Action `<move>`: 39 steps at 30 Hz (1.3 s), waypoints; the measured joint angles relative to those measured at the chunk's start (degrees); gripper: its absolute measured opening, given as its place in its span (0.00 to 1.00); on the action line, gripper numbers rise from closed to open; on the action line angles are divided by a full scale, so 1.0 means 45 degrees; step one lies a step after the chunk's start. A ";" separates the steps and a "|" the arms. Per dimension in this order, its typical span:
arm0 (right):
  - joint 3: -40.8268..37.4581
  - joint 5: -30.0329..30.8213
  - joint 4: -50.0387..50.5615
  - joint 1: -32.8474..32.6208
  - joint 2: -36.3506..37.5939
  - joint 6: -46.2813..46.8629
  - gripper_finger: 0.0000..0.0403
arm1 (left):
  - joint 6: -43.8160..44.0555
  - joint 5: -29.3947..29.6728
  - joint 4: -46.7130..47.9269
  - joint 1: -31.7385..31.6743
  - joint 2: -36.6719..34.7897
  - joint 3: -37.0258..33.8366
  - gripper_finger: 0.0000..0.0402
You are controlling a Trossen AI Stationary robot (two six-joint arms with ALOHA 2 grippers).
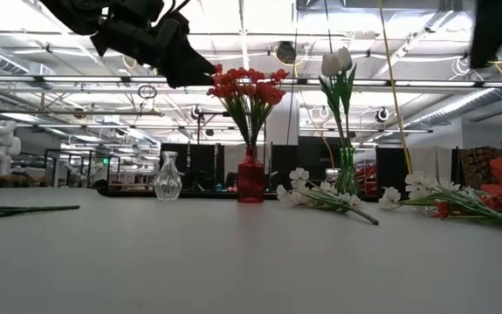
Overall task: Sort flowers into vase by color
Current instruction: Put the red flowers into the red vase
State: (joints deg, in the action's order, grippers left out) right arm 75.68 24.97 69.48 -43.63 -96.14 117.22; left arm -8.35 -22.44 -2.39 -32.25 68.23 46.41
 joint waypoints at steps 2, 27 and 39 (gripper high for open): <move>0.0000 -0.0012 -0.0061 -0.0338 -0.0685 0.1133 0.69 | 0.0106 0.0054 0.0213 0.0167 0.0000 0.0000 0.72; -0.1701 -0.0137 -0.0785 -0.0604 -0.3979 0.2138 0.59 | 0.0334 0.1108 0.0606 0.1860 0.0000 0.0010 0.72; -0.2225 0.0090 -0.2178 -0.0599 -0.3920 0.1812 0.10 | 0.0345 0.1390 0.0606 0.1855 0.0000 0.0010 0.72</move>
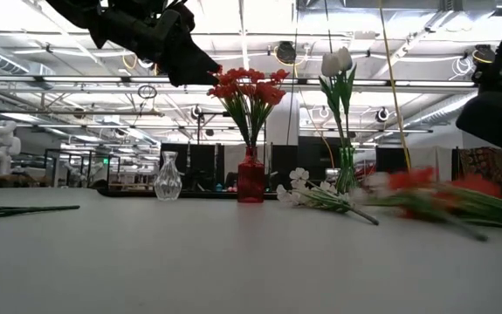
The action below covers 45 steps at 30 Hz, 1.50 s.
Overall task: Sort flowers into vase by color
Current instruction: Put the red flowers into the red vase
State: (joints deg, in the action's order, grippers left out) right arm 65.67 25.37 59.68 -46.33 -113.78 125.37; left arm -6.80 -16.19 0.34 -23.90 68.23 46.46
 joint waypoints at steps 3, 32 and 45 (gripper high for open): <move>0.0087 -0.0050 0.0165 0.0000 -0.0007 -0.0032 0.03 | 0.0003 0.0000 0.0000 0.0000 0.0000 0.0000 0.72; 0.6043 0.3713 0.6738 0.0730 0.3023 -0.4106 0.01 | 0.0110 0.0005 -0.0607 0.1128 0.0000 0.0000 0.72; 0.6062 1.3761 0.4348 0.1561 0.4797 -0.9329 0.01 | 0.0339 -0.0743 -0.1860 0.2896 0.0001 0.0000 0.72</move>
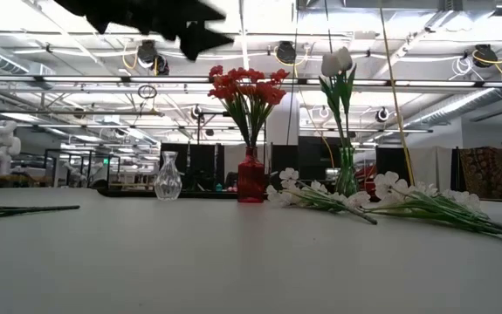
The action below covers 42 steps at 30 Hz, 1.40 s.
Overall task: Sort flowers into vase by color
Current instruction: Put the red flowers into the red vase
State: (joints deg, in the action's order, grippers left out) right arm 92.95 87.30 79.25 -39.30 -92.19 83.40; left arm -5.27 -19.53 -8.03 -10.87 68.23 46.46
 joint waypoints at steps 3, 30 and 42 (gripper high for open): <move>0.0035 0.0591 -0.1697 0.0438 0.0113 -0.1328 0.01 | 0.0570 -0.0020 -0.1667 0.0734 0.0006 0.0000 0.72; -0.4372 -0.5442 -1.6937 0.2995 0.2905 -1.7285 0.01 | 0.1597 0.2096 -0.4163 0.3035 0.0096 0.0000 0.72; -0.9557 -0.9916 -3.1503 0.3423 0.3102 -2.2394 0.01 | 0.2118 0.1781 -0.5963 0.2319 0.1539 0.0000 0.72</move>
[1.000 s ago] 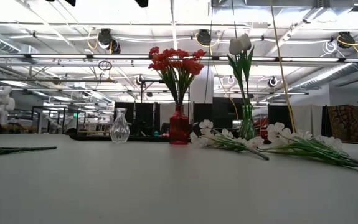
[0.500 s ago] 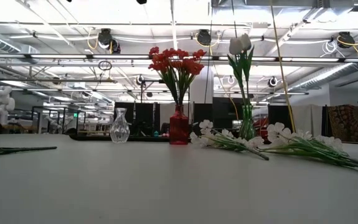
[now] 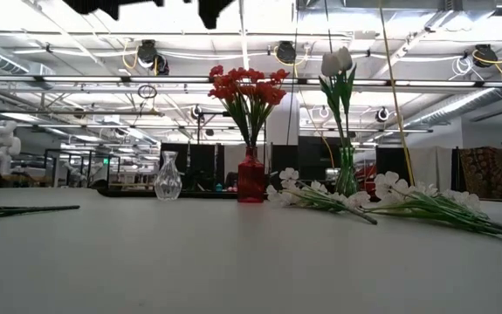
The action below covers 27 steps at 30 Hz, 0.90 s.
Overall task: Sort flowers into vase by color
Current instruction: Put the red flowers into the red vase
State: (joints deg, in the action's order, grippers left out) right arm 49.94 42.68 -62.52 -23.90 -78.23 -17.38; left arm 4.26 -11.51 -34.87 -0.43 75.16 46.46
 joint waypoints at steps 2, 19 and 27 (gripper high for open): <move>-0.0055 -0.1402 -0.0605 0.0218 -0.0166 -0.0010 0.01 | 0.0110 -0.0830 -0.0971 -0.0018 0.0599 0.0082 0.72; -0.0021 -0.2574 -0.0173 0.1043 -0.0254 0.0046 0.01 | -0.0822 -0.1753 -0.1530 0.0156 0.4069 0.2273 0.68; -0.0021 -0.2553 0.0026 0.1039 -0.0254 -0.0041 0.01 | -0.1070 -0.1271 -0.1564 0.0089 0.4284 0.2506 0.39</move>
State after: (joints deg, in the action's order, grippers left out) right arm 49.84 31.19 -62.40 -19.22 -79.37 -17.56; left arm -0.56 -17.23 -41.91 -0.04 94.43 57.74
